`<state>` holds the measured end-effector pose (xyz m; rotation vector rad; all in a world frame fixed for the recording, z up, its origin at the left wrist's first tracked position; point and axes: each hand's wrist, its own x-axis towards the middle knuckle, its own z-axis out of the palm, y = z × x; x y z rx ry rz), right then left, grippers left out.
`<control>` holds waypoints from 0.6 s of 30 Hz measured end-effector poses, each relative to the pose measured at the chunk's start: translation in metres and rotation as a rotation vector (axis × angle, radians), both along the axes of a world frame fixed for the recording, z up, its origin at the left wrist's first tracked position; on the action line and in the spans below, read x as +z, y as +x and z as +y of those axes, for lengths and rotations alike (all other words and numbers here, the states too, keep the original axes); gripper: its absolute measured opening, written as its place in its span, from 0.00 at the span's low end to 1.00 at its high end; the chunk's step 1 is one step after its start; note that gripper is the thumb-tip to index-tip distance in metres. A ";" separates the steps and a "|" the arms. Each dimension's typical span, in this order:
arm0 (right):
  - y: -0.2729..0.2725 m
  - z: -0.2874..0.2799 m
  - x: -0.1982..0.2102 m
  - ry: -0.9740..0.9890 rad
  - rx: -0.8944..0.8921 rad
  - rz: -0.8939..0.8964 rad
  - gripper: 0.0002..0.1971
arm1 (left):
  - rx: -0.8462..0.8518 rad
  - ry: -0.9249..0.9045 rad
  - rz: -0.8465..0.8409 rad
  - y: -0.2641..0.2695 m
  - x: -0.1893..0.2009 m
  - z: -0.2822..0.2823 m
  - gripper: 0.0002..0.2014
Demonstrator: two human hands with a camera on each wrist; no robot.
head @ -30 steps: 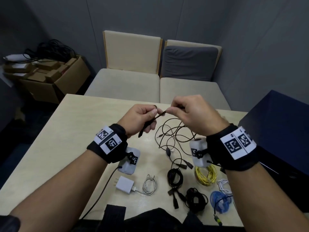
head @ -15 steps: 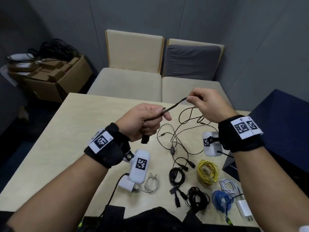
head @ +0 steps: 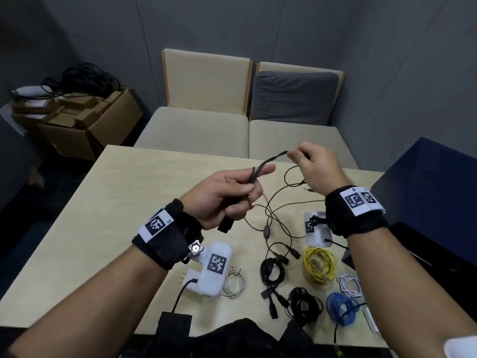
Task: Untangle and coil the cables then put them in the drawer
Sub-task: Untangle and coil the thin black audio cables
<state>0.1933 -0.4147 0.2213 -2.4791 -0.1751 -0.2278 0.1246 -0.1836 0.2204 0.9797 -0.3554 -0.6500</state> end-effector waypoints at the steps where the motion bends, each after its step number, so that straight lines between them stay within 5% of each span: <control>1: -0.001 0.003 -0.004 0.010 0.004 0.015 0.18 | 0.023 -0.021 0.003 0.001 0.001 -0.001 0.22; 7: -0.011 0.014 -0.031 0.127 0.037 0.125 0.10 | 0.157 -0.060 -0.041 0.004 0.000 -0.002 0.26; 18: -0.051 0.049 -0.081 0.231 0.145 0.333 0.11 | 0.498 -0.175 -0.051 0.034 0.020 0.005 0.25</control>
